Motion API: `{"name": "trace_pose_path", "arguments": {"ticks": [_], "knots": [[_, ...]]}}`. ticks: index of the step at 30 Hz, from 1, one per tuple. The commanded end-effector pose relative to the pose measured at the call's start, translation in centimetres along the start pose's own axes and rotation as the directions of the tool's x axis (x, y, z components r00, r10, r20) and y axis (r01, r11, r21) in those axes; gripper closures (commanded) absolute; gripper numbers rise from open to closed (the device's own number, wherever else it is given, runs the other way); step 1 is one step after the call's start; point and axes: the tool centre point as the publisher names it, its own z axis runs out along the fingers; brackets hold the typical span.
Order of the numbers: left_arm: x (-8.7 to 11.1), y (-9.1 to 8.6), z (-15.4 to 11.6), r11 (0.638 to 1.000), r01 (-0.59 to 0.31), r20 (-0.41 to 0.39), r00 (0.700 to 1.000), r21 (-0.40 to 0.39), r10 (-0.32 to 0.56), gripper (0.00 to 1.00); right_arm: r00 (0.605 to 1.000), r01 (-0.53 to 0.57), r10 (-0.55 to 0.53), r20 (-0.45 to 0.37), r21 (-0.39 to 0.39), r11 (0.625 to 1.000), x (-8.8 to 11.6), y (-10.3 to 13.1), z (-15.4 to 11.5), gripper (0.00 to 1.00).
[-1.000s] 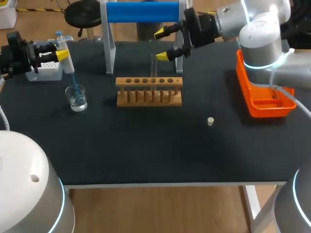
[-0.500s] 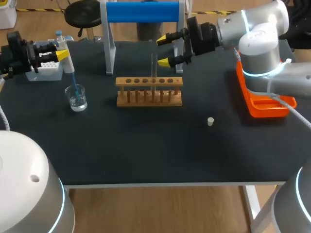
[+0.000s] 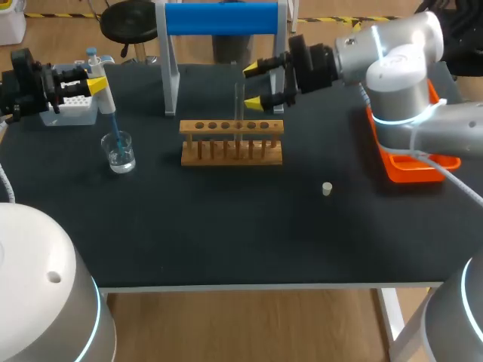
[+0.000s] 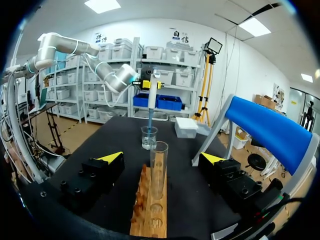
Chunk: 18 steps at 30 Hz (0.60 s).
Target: Invert the test tube, pick up the pipette, mount the tip to pipette, aspirate from beaker and dispense into the tube, eject the tip, return the pipette, and cap with the stopper.
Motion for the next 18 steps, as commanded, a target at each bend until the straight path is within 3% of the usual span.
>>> {"name": "trace_pose_path", "arguments": {"ticks": [1, 18], "knots": [[-0.1, 0.0, -0.1, 1.000, 0.000, -0.004, 1.000, 0.001, 0.000, 1.00, 1.000, -0.003, 0.003, -0.001, -0.001, 1.000, -0.2, -0.5, 0.6, 0.00], [-0.1, 0.0, -0.1, 1.000, 0.000, -0.004, 1.000, 0.001, 0.000, 1.00, 1.000, 0.018, -0.019, 0.012, 0.049, 0.999, 0.1, -1.8, 3.2, 0.00]]}}
